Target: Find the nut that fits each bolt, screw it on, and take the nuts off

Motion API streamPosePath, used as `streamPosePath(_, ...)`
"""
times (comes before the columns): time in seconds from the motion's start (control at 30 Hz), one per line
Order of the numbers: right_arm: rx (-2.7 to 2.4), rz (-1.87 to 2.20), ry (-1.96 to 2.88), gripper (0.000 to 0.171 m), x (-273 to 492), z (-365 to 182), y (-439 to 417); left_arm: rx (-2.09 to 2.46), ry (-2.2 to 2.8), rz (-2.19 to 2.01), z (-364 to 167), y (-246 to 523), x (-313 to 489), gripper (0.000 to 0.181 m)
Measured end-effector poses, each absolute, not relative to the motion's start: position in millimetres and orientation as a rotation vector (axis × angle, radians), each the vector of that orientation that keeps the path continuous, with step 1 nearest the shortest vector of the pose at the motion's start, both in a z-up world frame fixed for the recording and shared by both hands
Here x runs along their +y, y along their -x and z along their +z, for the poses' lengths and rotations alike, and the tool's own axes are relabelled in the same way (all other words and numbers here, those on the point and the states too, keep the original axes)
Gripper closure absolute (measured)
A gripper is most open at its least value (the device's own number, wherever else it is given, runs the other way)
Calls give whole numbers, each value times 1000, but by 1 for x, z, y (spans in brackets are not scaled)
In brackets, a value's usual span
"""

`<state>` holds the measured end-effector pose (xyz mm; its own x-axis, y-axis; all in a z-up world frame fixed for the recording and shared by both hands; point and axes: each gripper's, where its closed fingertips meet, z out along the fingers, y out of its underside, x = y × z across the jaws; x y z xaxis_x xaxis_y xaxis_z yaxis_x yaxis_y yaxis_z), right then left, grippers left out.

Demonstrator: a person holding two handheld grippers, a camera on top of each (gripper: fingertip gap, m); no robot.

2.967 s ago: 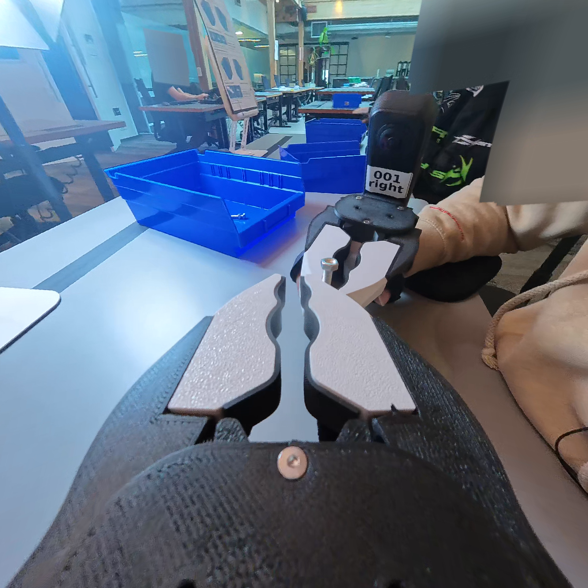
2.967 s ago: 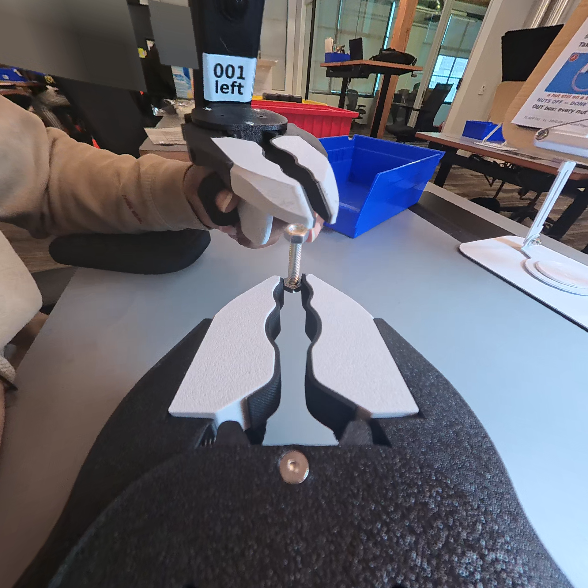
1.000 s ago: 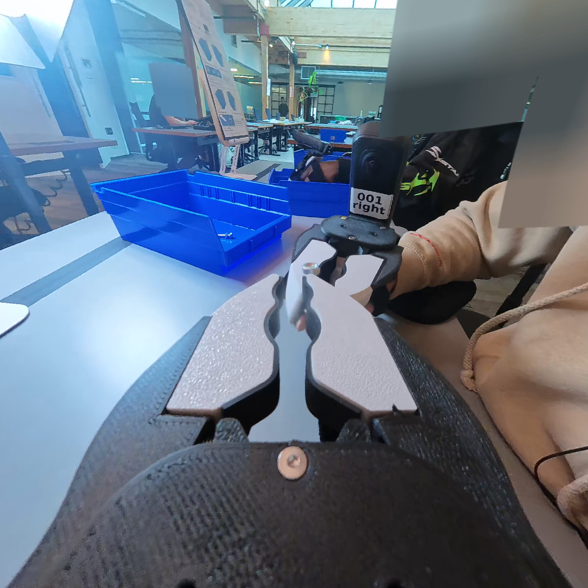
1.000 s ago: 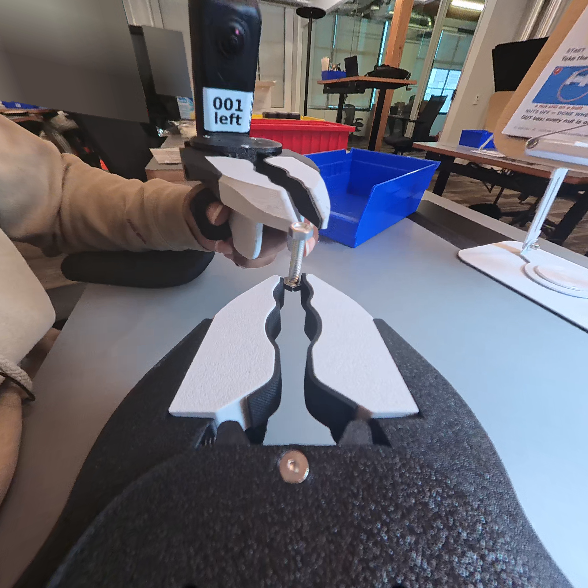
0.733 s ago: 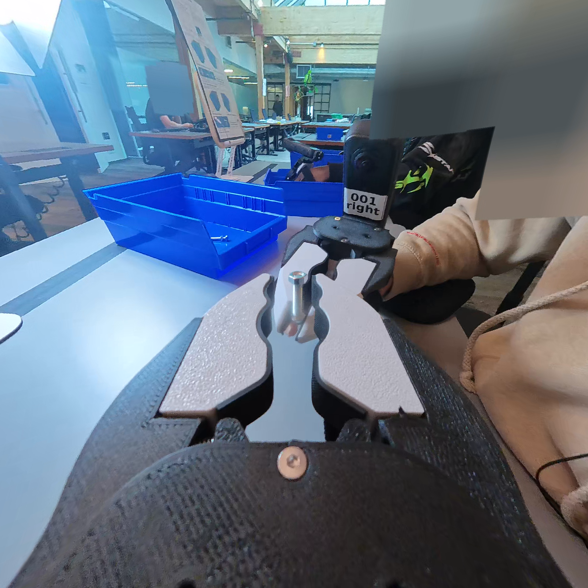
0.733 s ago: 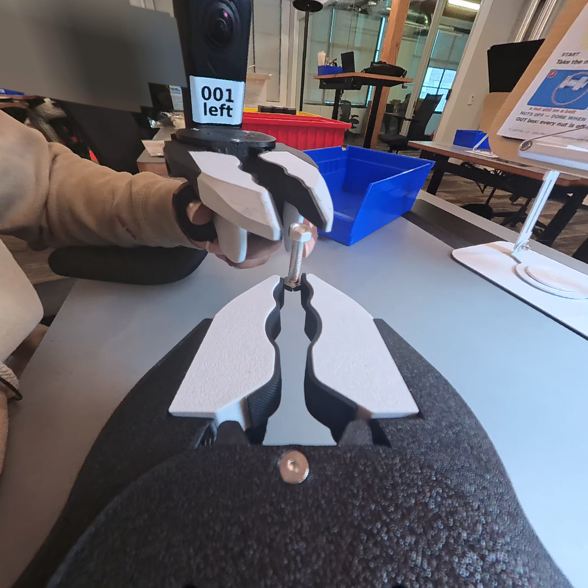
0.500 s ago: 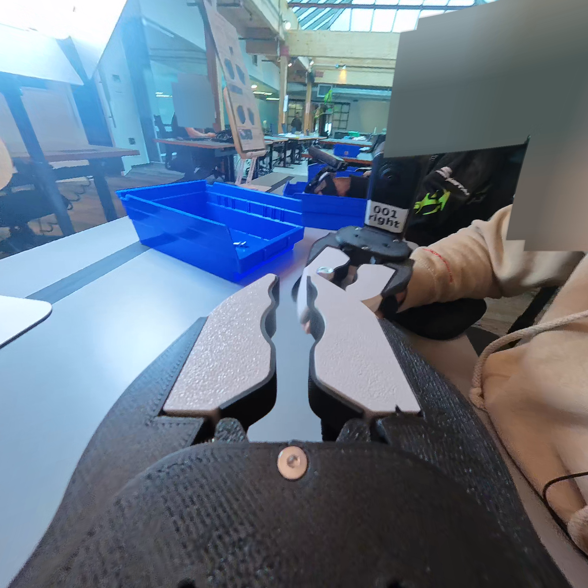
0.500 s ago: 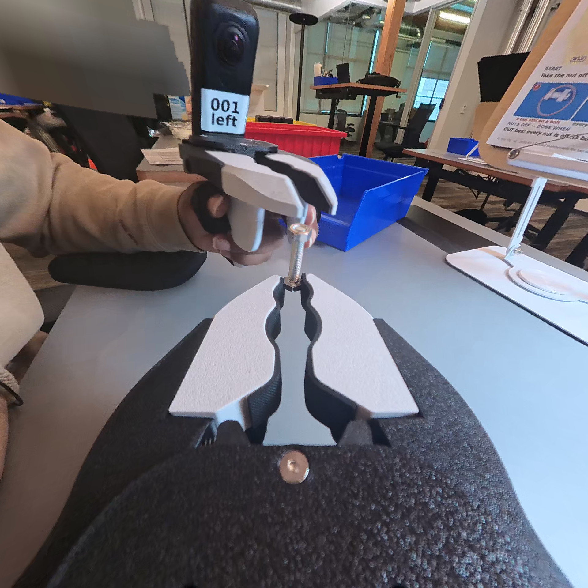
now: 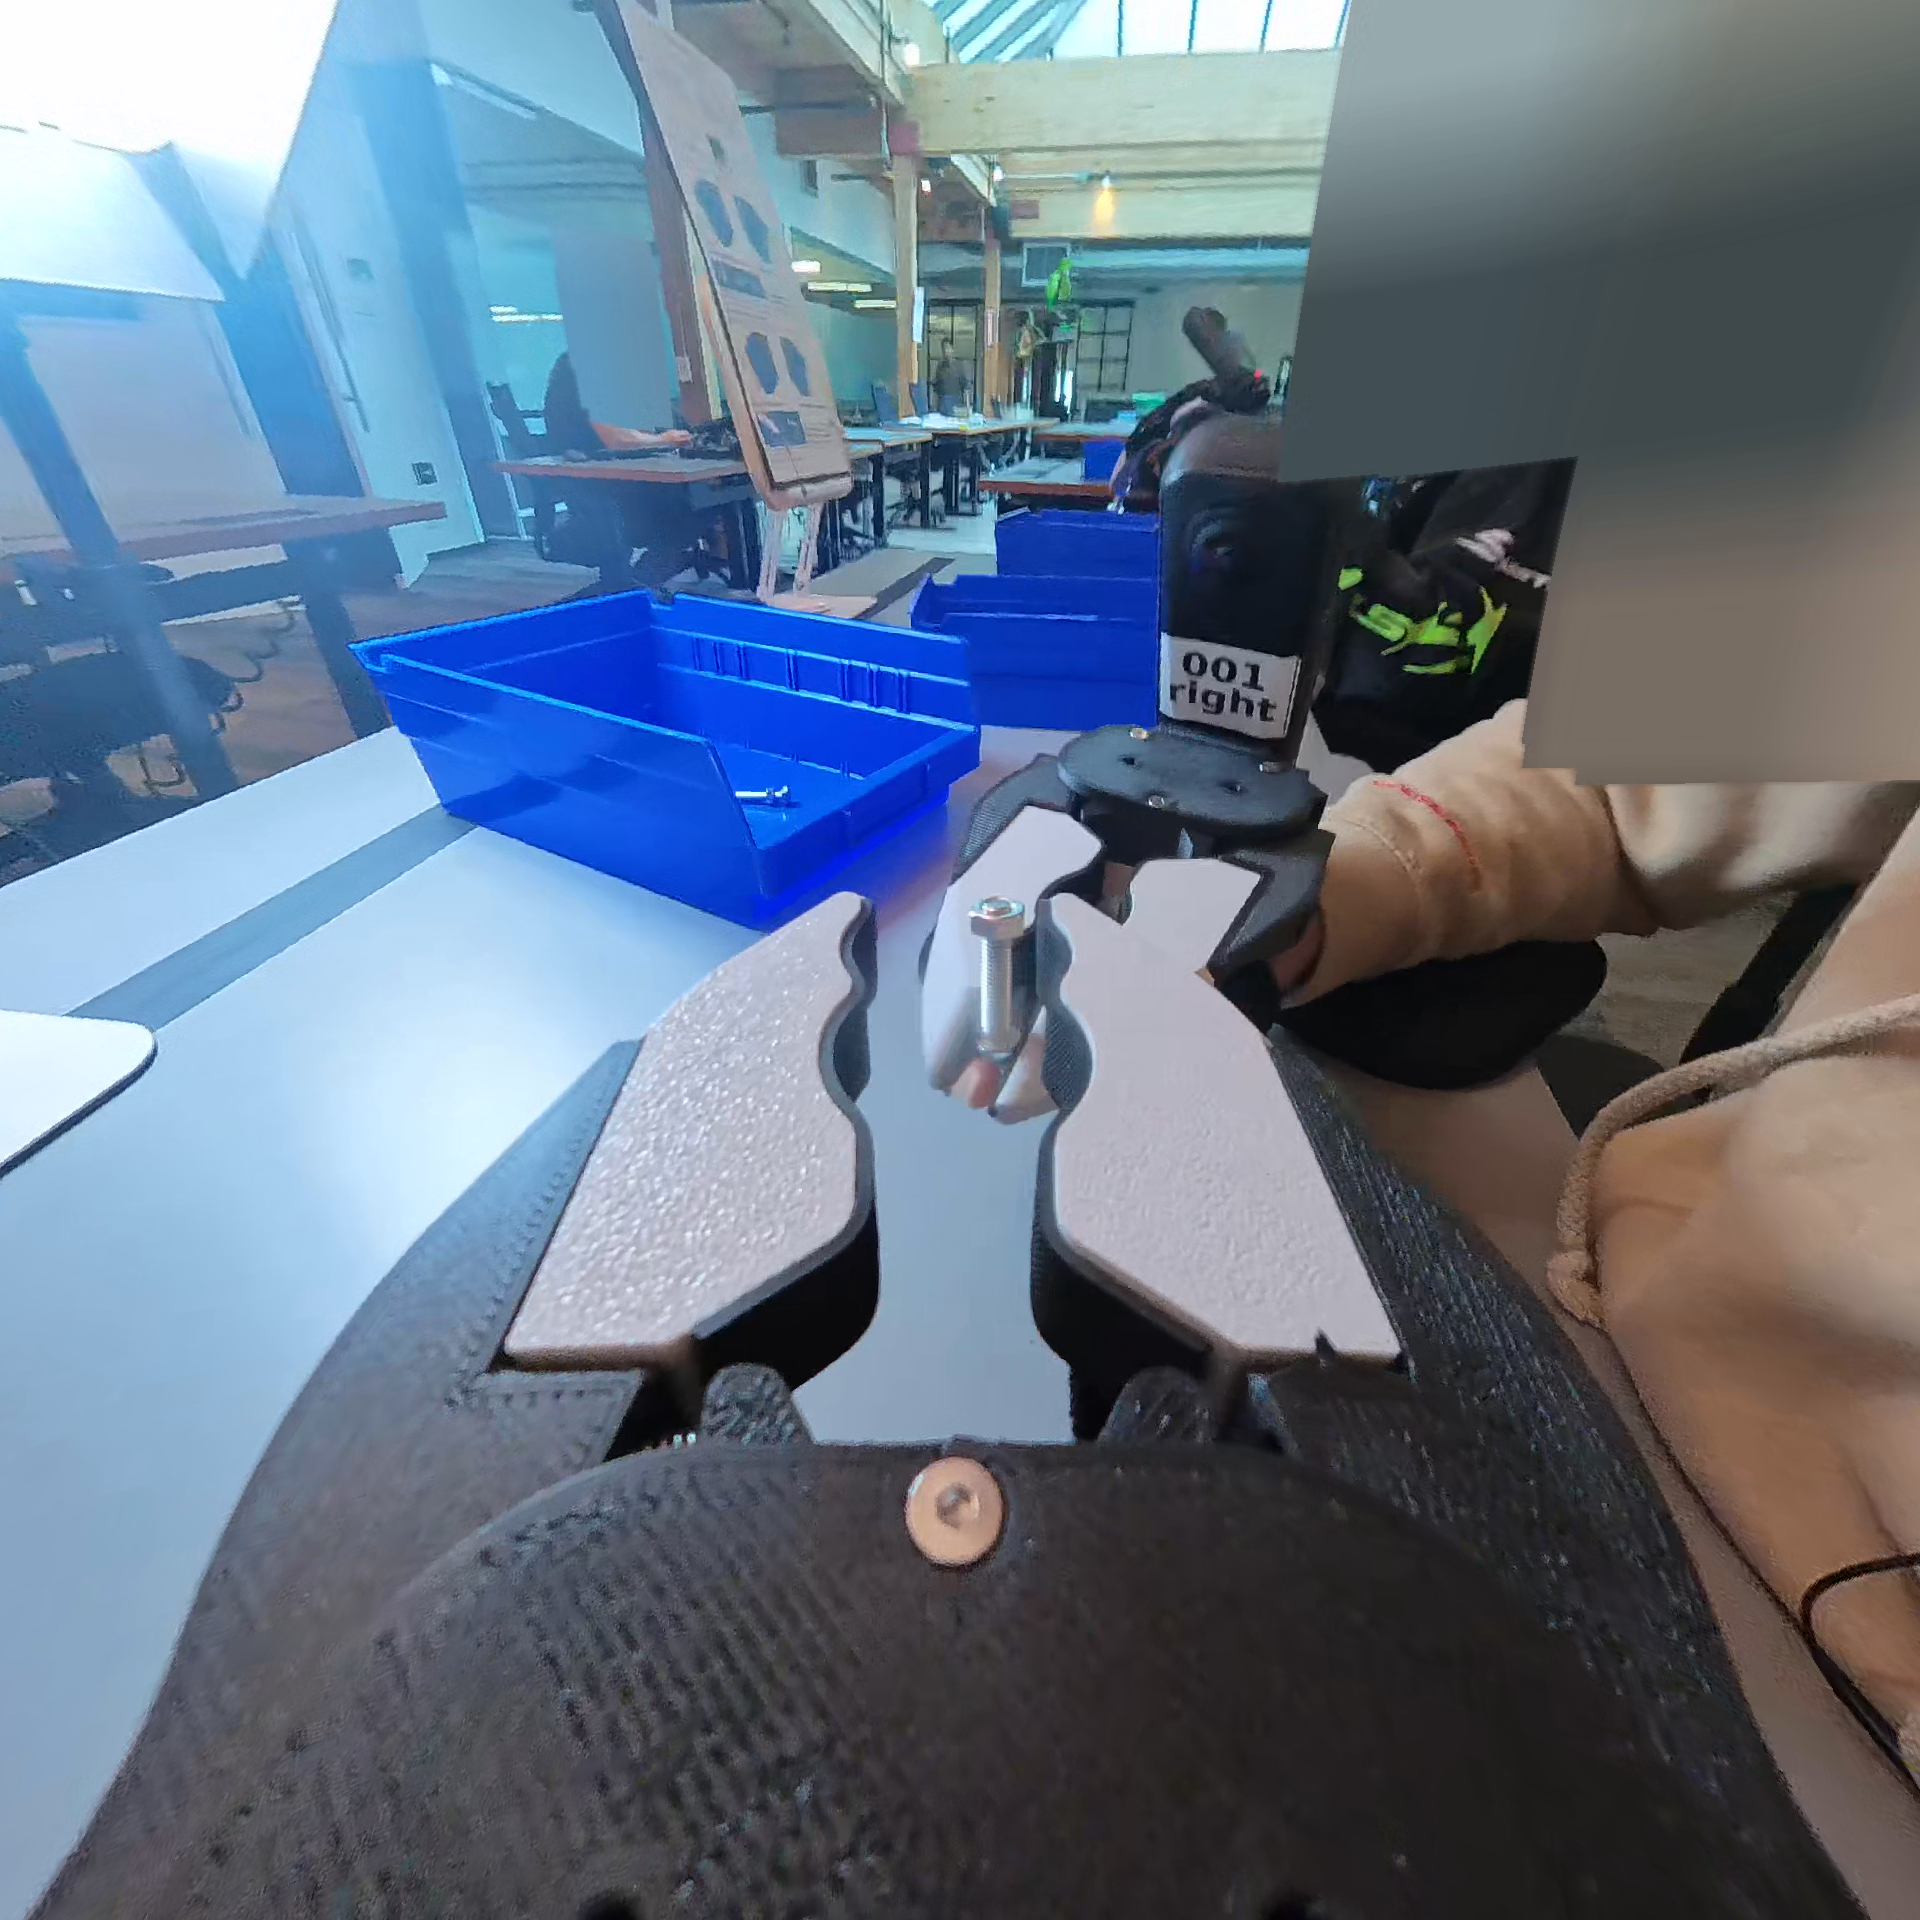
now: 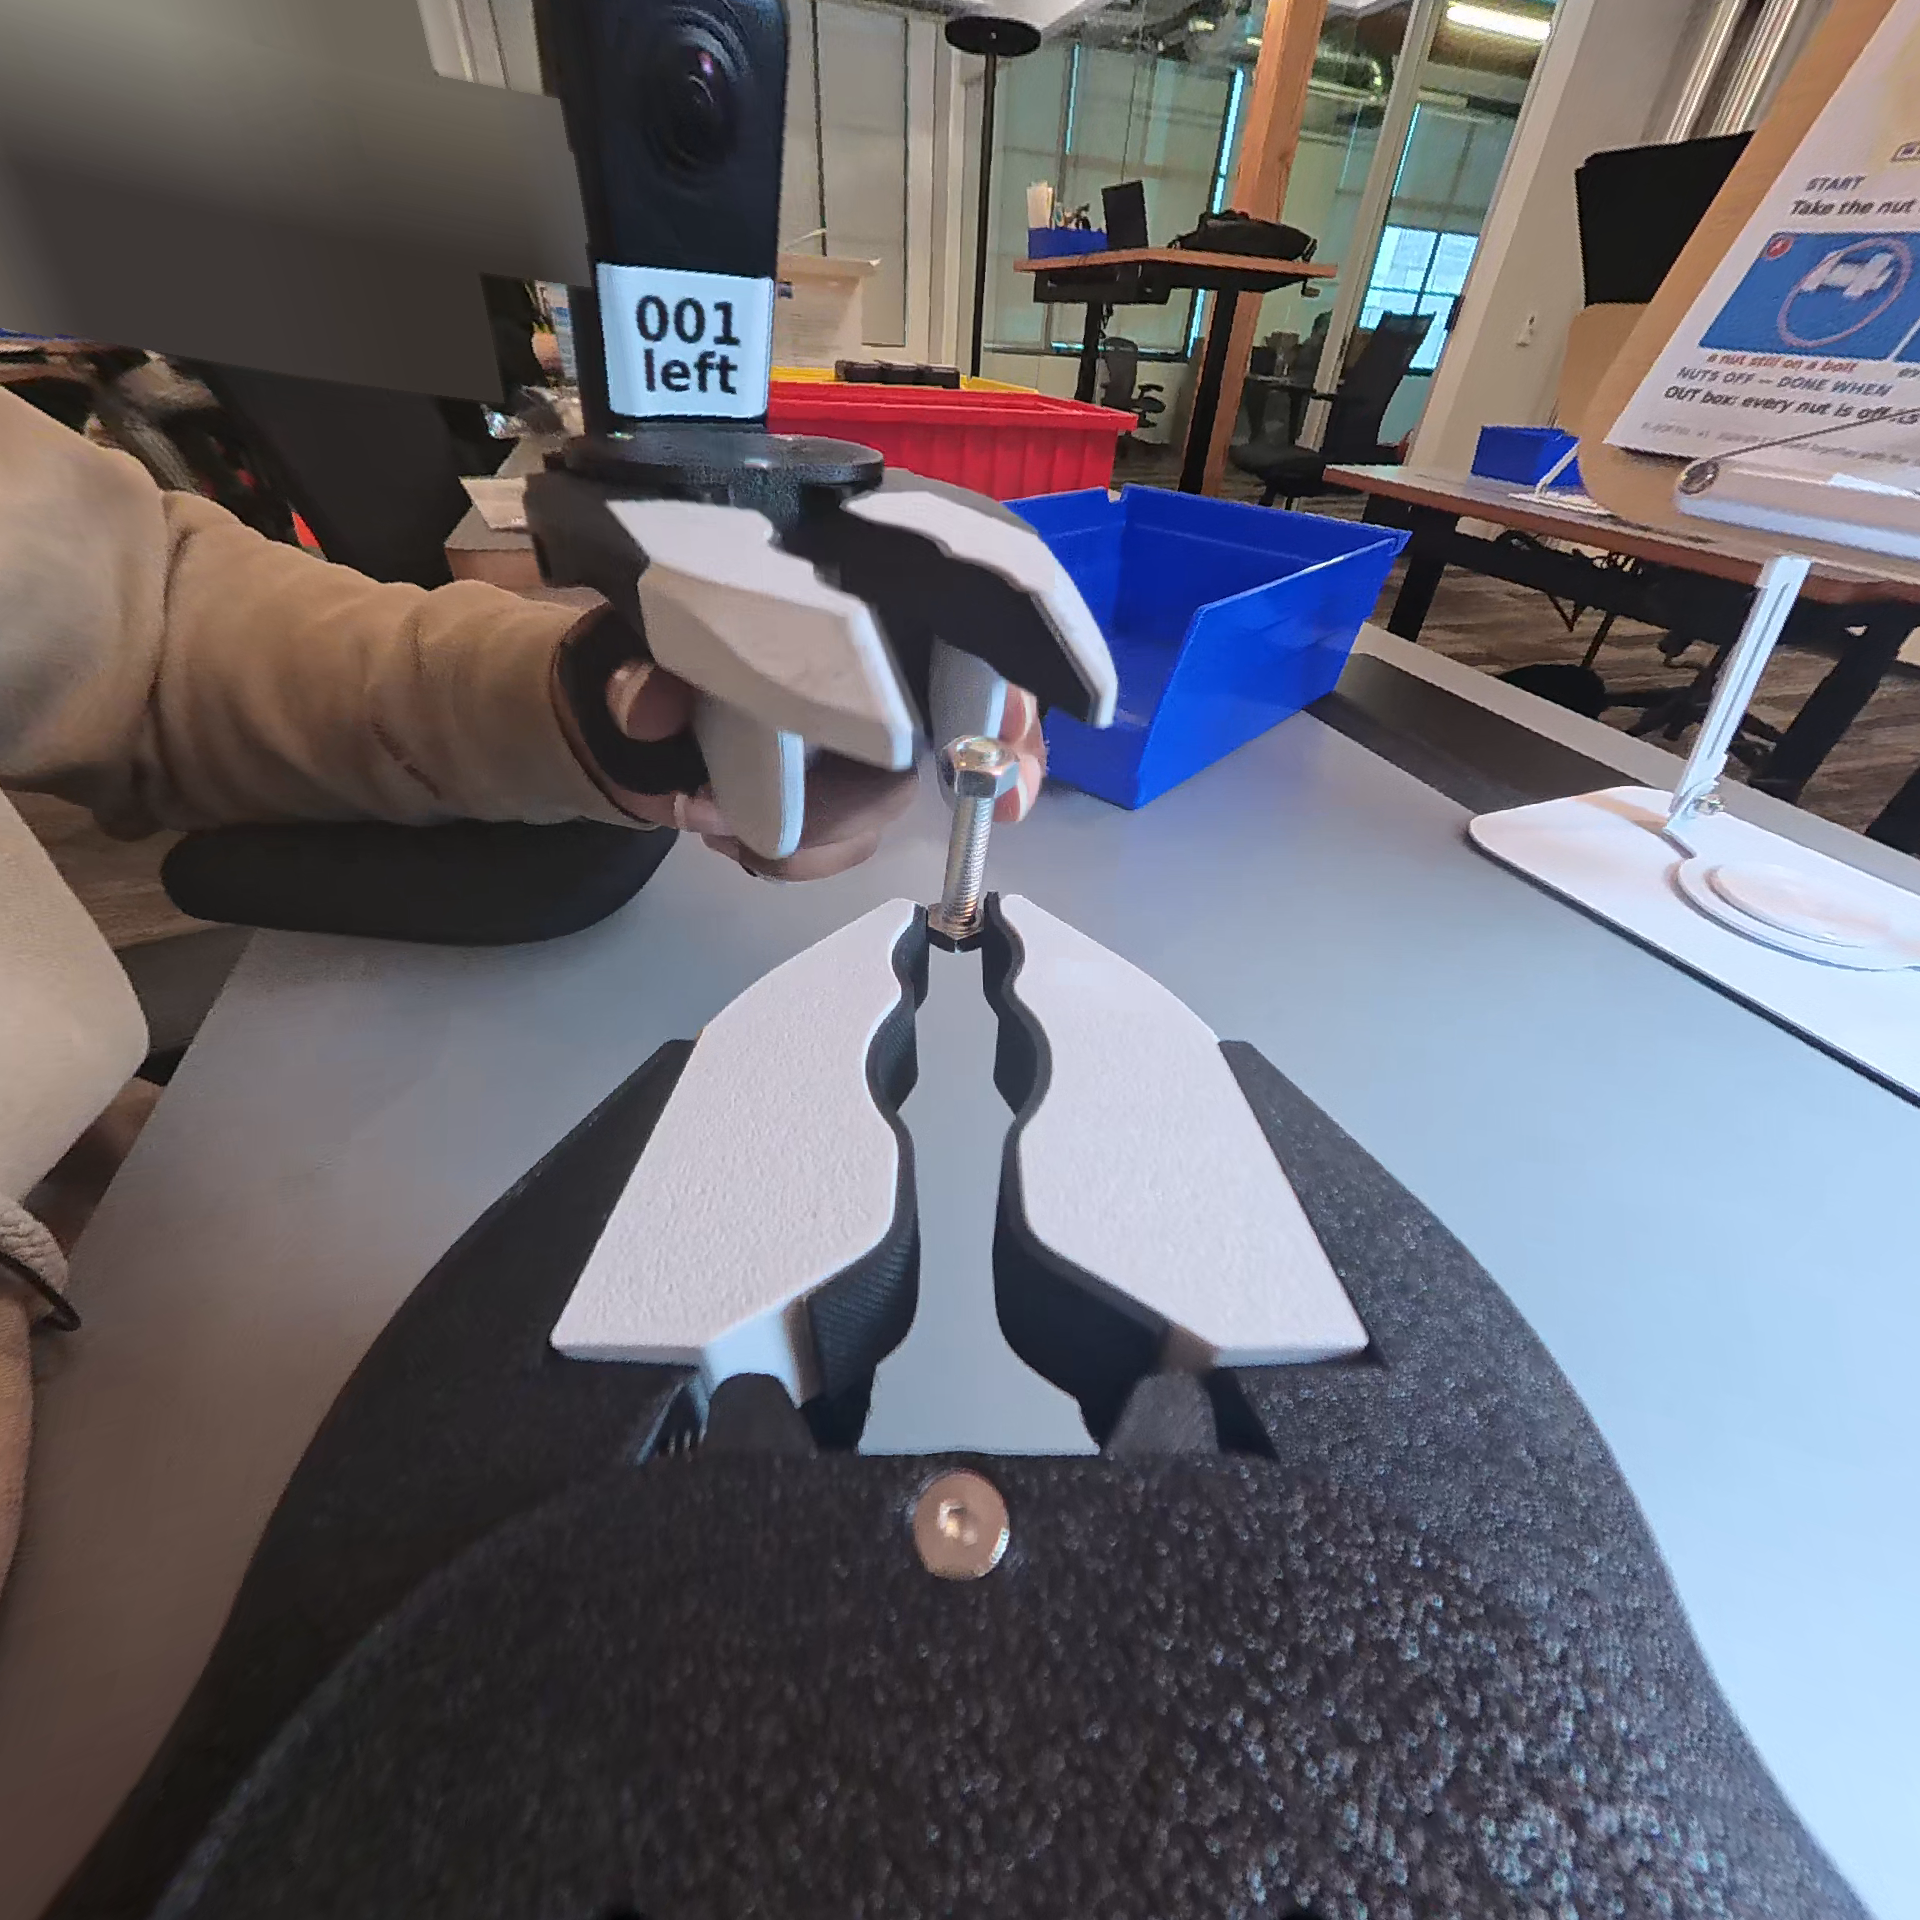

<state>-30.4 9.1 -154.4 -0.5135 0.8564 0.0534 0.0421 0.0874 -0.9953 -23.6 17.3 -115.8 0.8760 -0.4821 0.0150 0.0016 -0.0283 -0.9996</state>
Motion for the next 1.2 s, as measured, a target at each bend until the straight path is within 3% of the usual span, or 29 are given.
streamPosePath(0.1, -1677, 1507, 891, 162, 8, -153, 30, 375, 1592, -369, -120, 28, 20, 154)
streamPosePath(0.13, -1671, 1515, 890, 162, 9, -152, 29, 334, 1594, -368, -119, 35, 21, 167)
streamPosePath(0.2, -1664, 1514, 890, 161, 11, -151, 29, 288, 1578, -383, -115, 45, 20, 169)
streamPosePath(0.4, -1676, 1512, 899, 161, 9, -153, 30, 370, 1574, -413, -116, 24, 18, 147)
streamPosePath(0.53, -1664, 1529, 890, 161, 10, -150, 29, 289, 1587, -370, -115, 41, 21, 172)
streamPosePath(0.77, -1671, 1521, 897, 161, 9, -152, 30, 357, 1591, -418, -117, 22, 20, 144)
streamPosePath(0.9, -1656, 1538, 893, 161, 10, -149, 28, 290, 1592, -376, -114, 37, 21, 174)
streamPosePath(1.1, -1662, 1525, 896, 161, 10, -150, 30, 342, 1597, -418, -116, 22, 20, 148)
streamPosePath(1.2, -1660, 1523, 891, 161, 10, -150, 29, 327, 1618, -398, -119, 25, 22, 155)
